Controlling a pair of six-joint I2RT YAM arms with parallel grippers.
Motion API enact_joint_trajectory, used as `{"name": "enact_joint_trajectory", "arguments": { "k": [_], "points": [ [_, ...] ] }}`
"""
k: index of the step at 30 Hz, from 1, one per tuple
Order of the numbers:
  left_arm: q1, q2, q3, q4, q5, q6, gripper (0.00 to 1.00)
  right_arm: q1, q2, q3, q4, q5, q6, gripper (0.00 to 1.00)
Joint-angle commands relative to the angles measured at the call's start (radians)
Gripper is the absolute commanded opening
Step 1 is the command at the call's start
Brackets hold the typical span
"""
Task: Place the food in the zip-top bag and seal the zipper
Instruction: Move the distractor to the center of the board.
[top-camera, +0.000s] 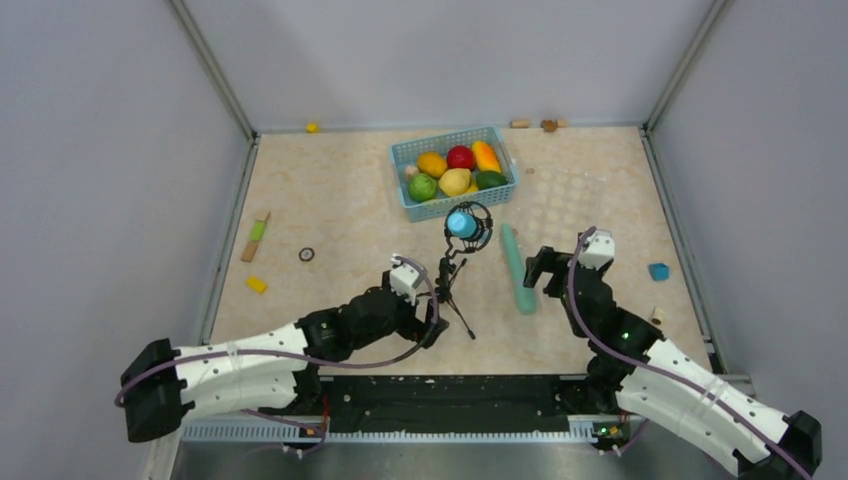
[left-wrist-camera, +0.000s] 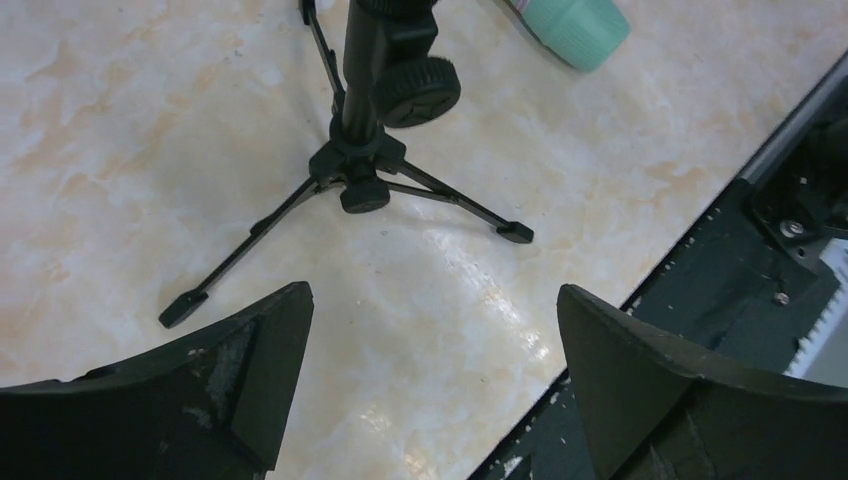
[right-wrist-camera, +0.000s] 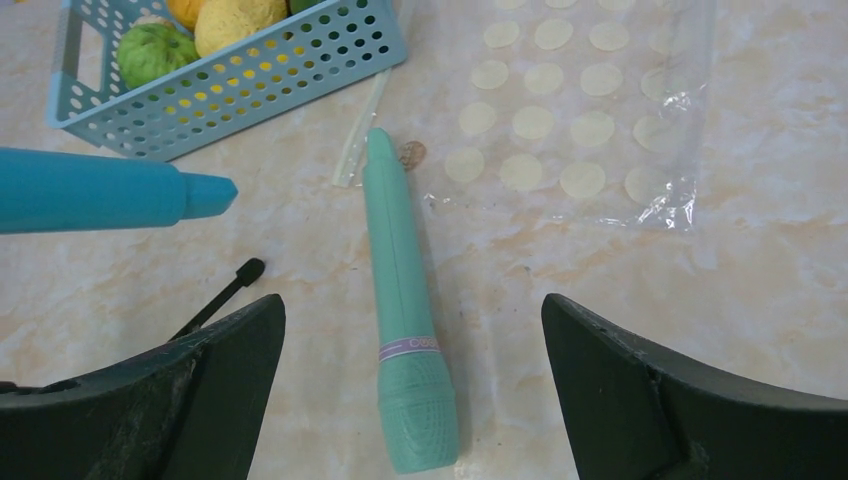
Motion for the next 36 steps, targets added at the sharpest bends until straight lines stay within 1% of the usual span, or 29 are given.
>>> {"name": "enact_joint_trajectory", "arguments": {
  "k": [1, 4, 6, 8, 11, 13, 19, 20, 22, 25, 27, 31, 34, 35, 36],
  "points": [
    [-0.031, 0.104, 0.090, 0.077, -0.191, 0.075, 0.97, 0.005, -0.033, -0.002, 0.058, -0.047, -0.026, 0.98],
    [-0.034, 0.178, 0.120, 0.139, -0.193, 0.101, 0.93, 0.005, -0.050, -0.007, 0.068, -0.072, -0.032, 0.98],
    [-0.034, 0.210, 0.120, 0.200, -0.248, 0.086, 0.92, 0.005, -0.061, -0.011, 0.071, -0.074, -0.035, 0.98],
    [-0.031, 0.242, 0.110, 0.304, -0.278, 0.084, 0.90, 0.005, -0.069, -0.015, 0.072, -0.079, -0.035, 0.98],
    [-0.031, 0.277, 0.111, 0.388, -0.257, 0.088, 0.85, 0.005, -0.079, -0.010, 0.066, -0.098, -0.037, 0.96],
    [-0.031, 0.299, 0.108, 0.437, -0.241, 0.120, 0.79, 0.005, -0.083, -0.016, 0.072, -0.095, -0.038, 0.95],
    [-0.032, 0.350, 0.098, 0.524, -0.315, 0.167, 0.70, 0.004, -0.085, -0.010, 0.061, -0.105, -0.037, 0.95],
    [-0.030, 0.359, 0.097, 0.543, -0.323, 0.176, 0.65, 0.005, -0.087, -0.013, 0.066, -0.099, -0.036, 0.94],
    [-0.029, 0.371, 0.104, 0.544, -0.331, 0.179, 0.56, 0.005, -0.084, -0.018, 0.076, -0.096, -0.041, 0.94],
    [-0.029, 0.397, 0.116, 0.544, -0.336, 0.176, 0.53, 0.005, -0.076, -0.011, 0.063, -0.096, -0.036, 0.94],
    [-0.029, 0.413, 0.129, 0.542, -0.322, 0.171, 0.46, 0.005, -0.073, -0.015, 0.071, -0.093, -0.038, 0.94],
    [-0.029, 0.435, 0.133, 0.541, -0.318, 0.168, 0.40, 0.004, -0.058, -0.013, 0.071, -0.078, -0.040, 0.94],
    [-0.029, 0.440, 0.134, 0.541, -0.318, 0.162, 0.24, 0.005, -0.052, -0.010, 0.072, -0.083, -0.041, 0.94],
    [-0.029, 0.434, 0.134, 0.531, -0.324, 0.158, 0.23, 0.005, -0.050, -0.009, 0.074, -0.082, -0.043, 0.94],
    [-0.029, 0.428, 0.133, 0.517, -0.328, 0.154, 0.19, 0.005, -0.050, -0.010, 0.074, -0.082, -0.045, 0.94]
  ]
}}
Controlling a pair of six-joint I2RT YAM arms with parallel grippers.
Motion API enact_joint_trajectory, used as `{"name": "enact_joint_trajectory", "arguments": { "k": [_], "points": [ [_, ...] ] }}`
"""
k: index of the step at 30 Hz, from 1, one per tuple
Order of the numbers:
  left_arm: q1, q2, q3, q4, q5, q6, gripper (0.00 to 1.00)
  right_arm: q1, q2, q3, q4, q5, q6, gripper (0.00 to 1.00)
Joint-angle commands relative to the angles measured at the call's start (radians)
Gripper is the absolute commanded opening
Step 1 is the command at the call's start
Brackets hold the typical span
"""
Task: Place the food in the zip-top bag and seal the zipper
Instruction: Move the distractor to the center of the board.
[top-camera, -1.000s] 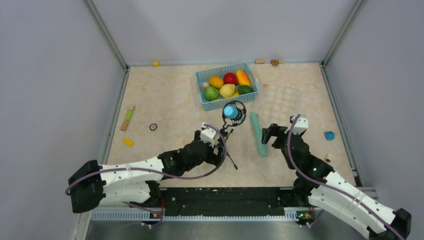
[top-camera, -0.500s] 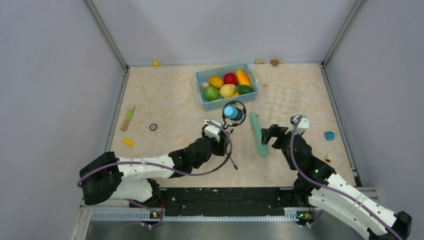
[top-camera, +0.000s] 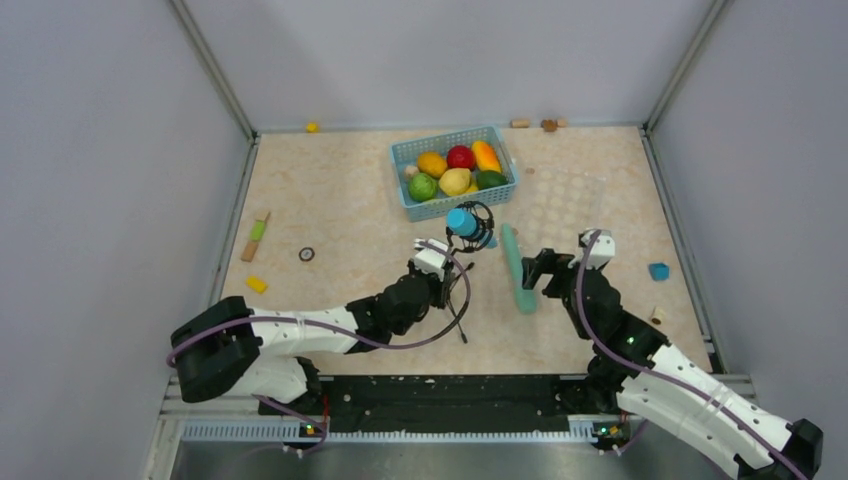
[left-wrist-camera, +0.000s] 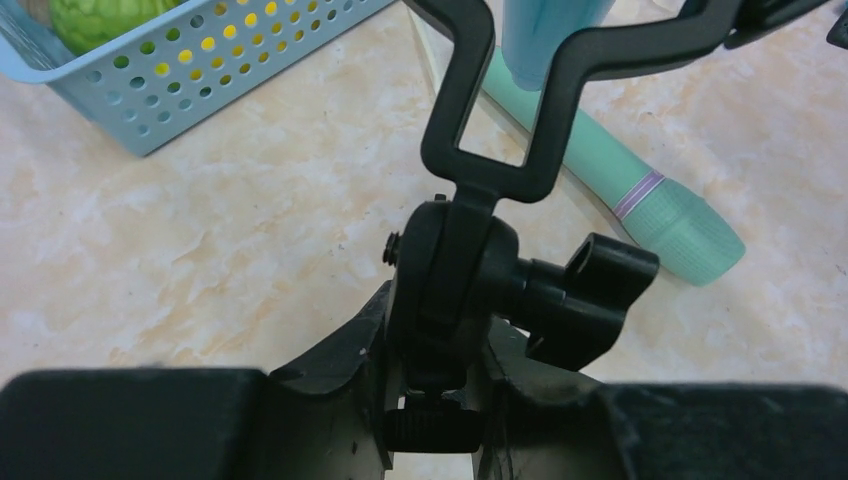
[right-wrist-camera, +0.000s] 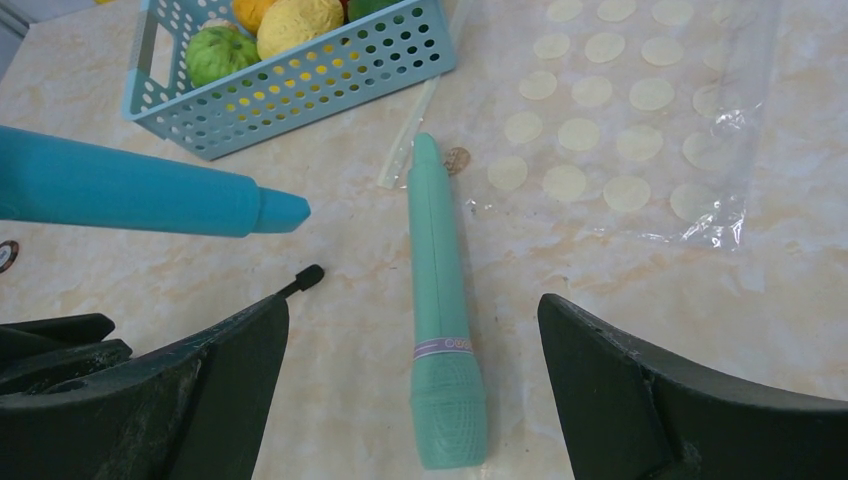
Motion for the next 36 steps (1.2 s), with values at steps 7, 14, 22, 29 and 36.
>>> {"name": "enact_joint_trajectory", "arguments": {
  "k": [7, 14, 22, 29, 36],
  "points": [
    [-0.002, -0.090, -0.001, -0.145, -0.159, -0.141, 0.00, 0.005, -0.002, 0.005, 0.024, 0.012, -0.014, 0.94],
    [0.000, -0.175, -0.002, -0.451, -0.516, -0.394, 0.00, 0.005, -0.009, 0.001, 0.030, -0.002, -0.014, 0.95],
    [0.186, -0.189, -0.005, -0.571, -0.600, -0.560, 0.00, 0.005, -0.023, -0.006, 0.052, -0.058, -0.023, 0.95],
    [0.390, -0.151, 0.007, -0.216, -0.645, -0.263, 0.00, 0.006, -0.059, -0.015, 0.054, -0.059, -0.025, 0.95],
    [0.616, -0.038, 0.135, 0.059, -0.517, 0.013, 0.00, 0.005, -0.094, -0.027, 0.051, -0.042, -0.029, 0.95]
  ]
}}
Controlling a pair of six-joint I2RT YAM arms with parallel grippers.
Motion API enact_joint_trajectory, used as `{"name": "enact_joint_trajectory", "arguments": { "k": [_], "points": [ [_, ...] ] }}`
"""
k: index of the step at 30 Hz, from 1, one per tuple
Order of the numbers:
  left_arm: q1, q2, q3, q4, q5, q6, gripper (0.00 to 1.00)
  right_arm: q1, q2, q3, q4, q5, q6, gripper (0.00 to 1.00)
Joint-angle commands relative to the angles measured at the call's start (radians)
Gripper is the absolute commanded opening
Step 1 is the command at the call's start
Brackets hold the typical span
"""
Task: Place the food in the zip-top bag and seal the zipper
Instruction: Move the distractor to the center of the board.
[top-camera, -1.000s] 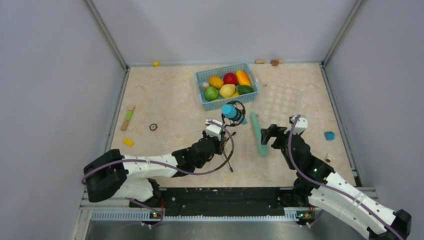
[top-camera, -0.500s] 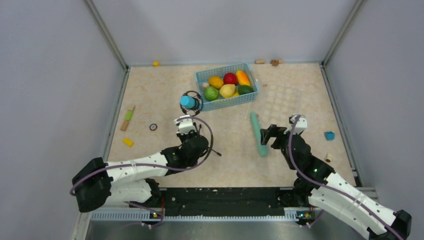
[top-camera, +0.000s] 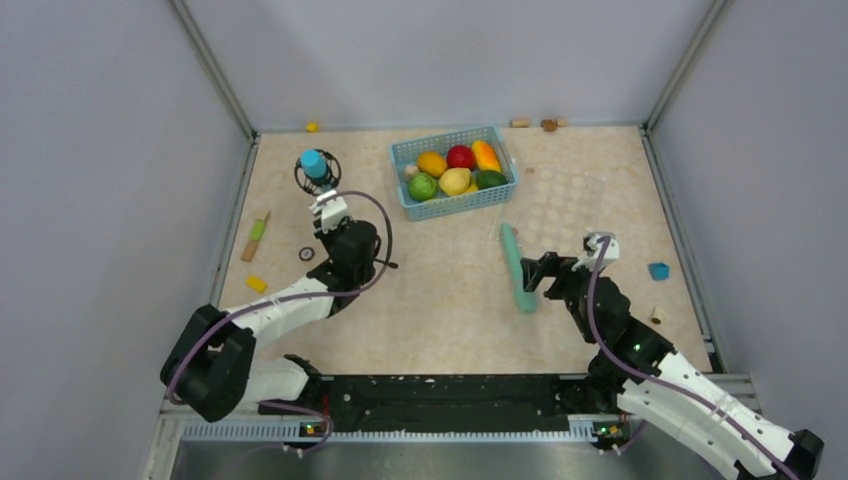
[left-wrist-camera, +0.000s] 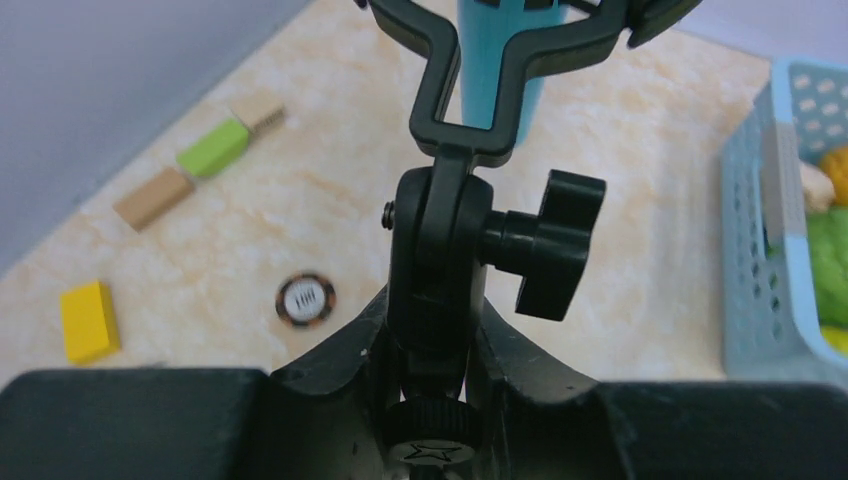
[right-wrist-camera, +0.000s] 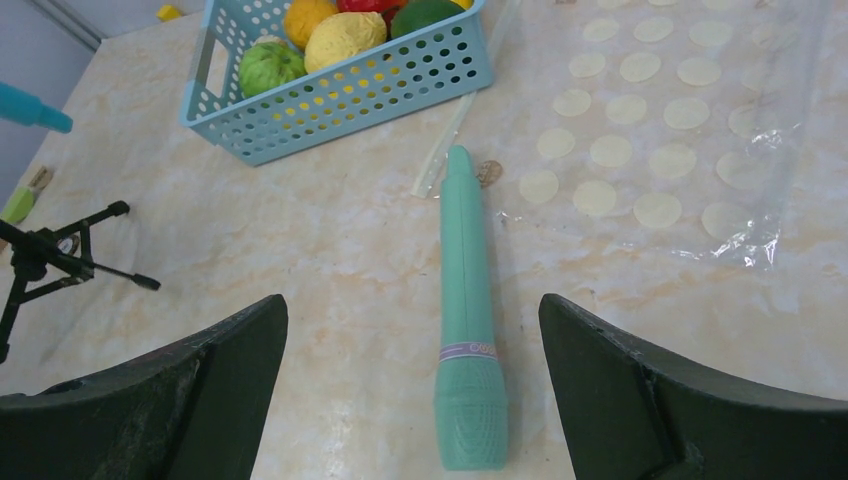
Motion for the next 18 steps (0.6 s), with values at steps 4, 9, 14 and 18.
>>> {"name": "enact_joint_trajectory", "arguments": {
  "k": [4, 9, 14, 18],
  "points": [
    [0.289, 0.175, 0.252, 0.285, 0.125, 0.198, 0.00, 0.005, -0.028, -0.016, 0.043, 0.012, -0.014, 0.95],
    [0.393, 0.355, 0.400, 0.451, 0.221, 0.358, 0.00, 0.005, -0.031, -0.018, 0.042, 0.036, -0.022, 0.96],
    [0.481, 0.541, 0.548, 0.528, 0.304, 0.444, 0.00, 0.005, -0.029, -0.020, 0.043, 0.064, -0.033, 0.96],
    [0.532, 0.670, 0.651, 0.624, 0.306, 0.555, 0.00, 0.005, -0.030, -0.021, 0.037, 0.096, -0.036, 0.96]
  ]
}}
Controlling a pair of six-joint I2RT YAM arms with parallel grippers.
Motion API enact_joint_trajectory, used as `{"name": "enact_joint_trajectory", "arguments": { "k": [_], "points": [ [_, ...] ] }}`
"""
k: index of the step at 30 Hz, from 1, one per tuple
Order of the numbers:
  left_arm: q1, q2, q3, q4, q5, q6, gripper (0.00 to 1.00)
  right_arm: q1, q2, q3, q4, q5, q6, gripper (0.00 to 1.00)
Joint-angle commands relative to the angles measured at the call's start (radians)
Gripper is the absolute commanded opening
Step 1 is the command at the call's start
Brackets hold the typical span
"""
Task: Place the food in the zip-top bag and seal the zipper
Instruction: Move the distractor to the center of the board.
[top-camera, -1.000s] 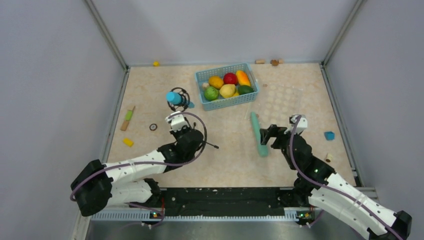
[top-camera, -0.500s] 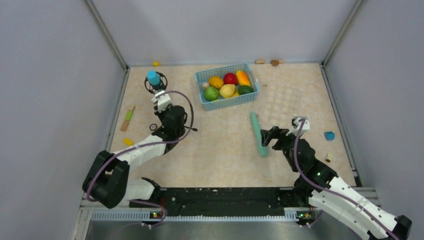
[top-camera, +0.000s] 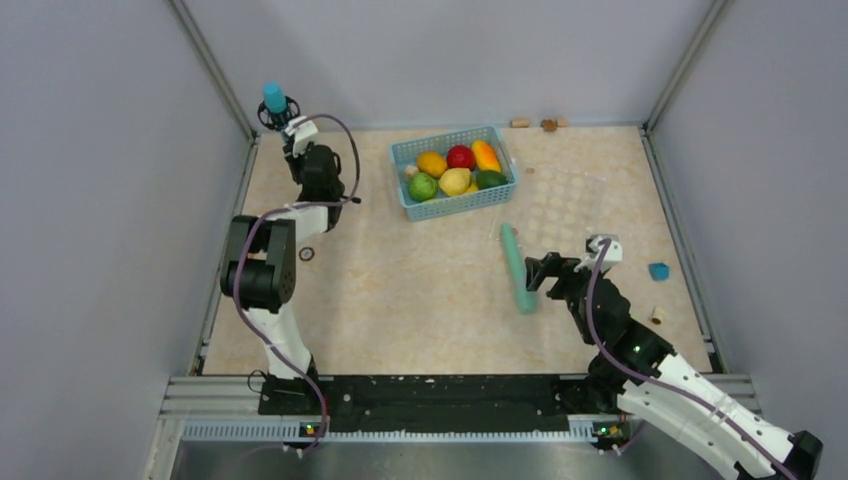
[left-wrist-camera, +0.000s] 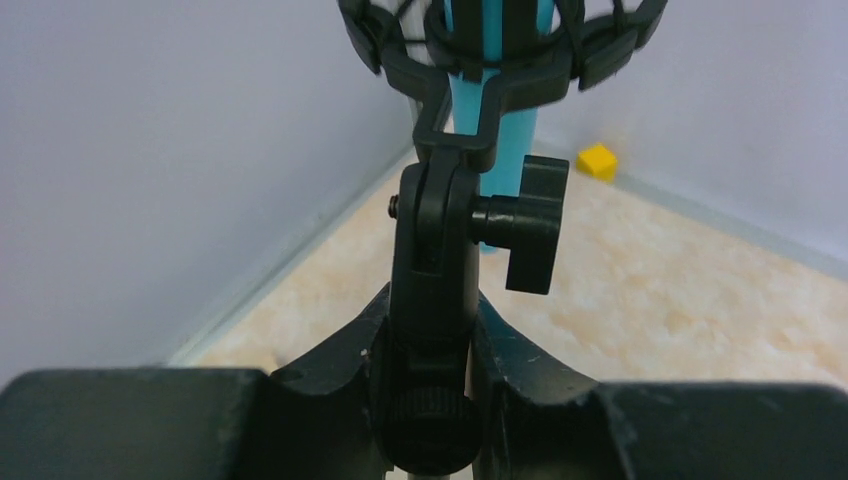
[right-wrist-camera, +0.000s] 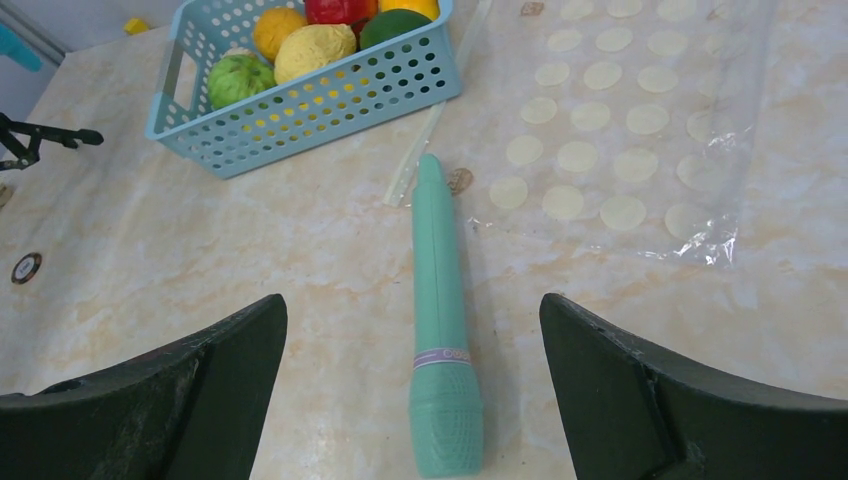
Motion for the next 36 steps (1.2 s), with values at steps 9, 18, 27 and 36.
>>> {"name": "enact_joint_trajectory", "arguments": {
  "k": [9, 18, 27, 36],
  "points": [
    [0.132, 0.193, 0.252, 0.198, 0.110, 0.132, 0.00, 0.005, 0.044, 0.003, 0.071, 0.057, -0.052, 0.97],
    [0.131, 0.185, 0.149, 0.228, 0.155, 0.035, 0.02, 0.006, 0.131, 0.031, 0.066, 0.061, -0.056, 0.97],
    [0.132, 0.131, 0.031, 0.179, 0.168, -0.064, 0.21, 0.004, 0.086, 0.019, 0.055, 0.018, -0.030, 0.97],
    [0.132, 0.079, -0.042, 0.154, 0.205, -0.086, 0.68, 0.005, 0.031, 0.018, 0.025, -0.010, -0.005, 0.97]
  ]
}}
